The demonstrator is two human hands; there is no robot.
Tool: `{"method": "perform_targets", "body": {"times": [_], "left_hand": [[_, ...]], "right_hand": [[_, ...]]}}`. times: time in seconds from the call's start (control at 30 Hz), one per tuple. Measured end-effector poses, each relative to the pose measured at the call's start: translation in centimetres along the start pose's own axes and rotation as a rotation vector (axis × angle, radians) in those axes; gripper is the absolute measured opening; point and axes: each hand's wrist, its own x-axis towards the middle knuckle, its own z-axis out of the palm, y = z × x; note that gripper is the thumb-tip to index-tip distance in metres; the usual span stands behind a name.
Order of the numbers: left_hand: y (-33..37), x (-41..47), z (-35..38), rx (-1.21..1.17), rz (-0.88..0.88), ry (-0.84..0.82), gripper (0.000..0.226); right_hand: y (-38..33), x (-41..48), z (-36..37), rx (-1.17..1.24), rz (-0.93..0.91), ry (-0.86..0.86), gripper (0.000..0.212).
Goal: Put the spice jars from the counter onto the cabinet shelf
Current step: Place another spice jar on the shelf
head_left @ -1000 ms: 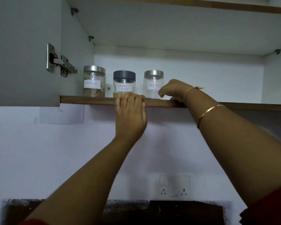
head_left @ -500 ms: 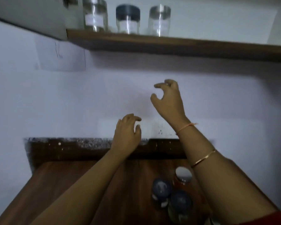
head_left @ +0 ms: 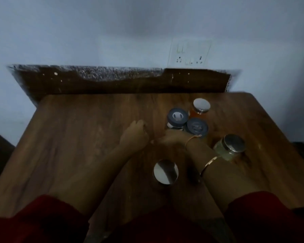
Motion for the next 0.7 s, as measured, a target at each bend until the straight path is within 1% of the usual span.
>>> {"method": "perform_targets", "body": {"times": [0.13, 0.2, 0.27, 0.3, 0.4, 0.47, 0.53, 0.57, 0.63, 0.7], "left_hand": [[-0.4, -0.7, 0.7, 0.040, -0.045, -0.066, 0.029], [-0.5, -0.8, 0.8, 0.056, -0.043, -0.091, 0.029], [-0.5, -1.0, 1.0, 0.074, -0.036, -0.116, 0.029], [-0.5, -1.0, 1.0, 0.082, -0.030, -0.125, 0.030], [-0.3, -1.0, 1.4, 0.089, -0.002, -0.150, 0.029], [-0.3, -0.8, 1.6, 0.072, -0.001, -0.165, 0.027], [-0.1, -0.3, 1.6, 0.042, -0.005, -0.172, 0.030], [0.2, 0.0, 1.5, 0.016, -0.005, -0.169, 0.029], [0.8, 0.5, 1.3, -0.051, -0.019, -0.135, 0.021], [1.8, 1.1, 0.7, -0.147, -0.072, -0.119, 0.012]], "right_hand": [[0.2, -0.2, 3.0, 0.043, 0.174, -0.196, 0.079], [0.3, -0.4, 3.9, -0.021, 0.256, -0.294, 0.089], [0.3, -0.6, 4.5, -0.093, 0.276, -0.312, 0.092], [0.3, -0.7, 4.8, -0.083, 0.290, -0.316, 0.091], [0.4, -1.0, 5.0, -0.051, 0.296, -0.307, 0.083], [0.4, -1.7, 4.2, -0.018, 0.306, -0.306, 0.082], [0.5, -2.5, 2.6, 0.055, 0.302, -0.267, 0.082], [0.5, -3.0, 1.4, 0.077, 0.280, -0.236, 0.081], [0.5, -4.0, -1.1, 0.044, 0.186, -0.142, 0.073], [0.3, -5.4, -3.8, 0.036, 0.093, -0.040, 0.066]]}}
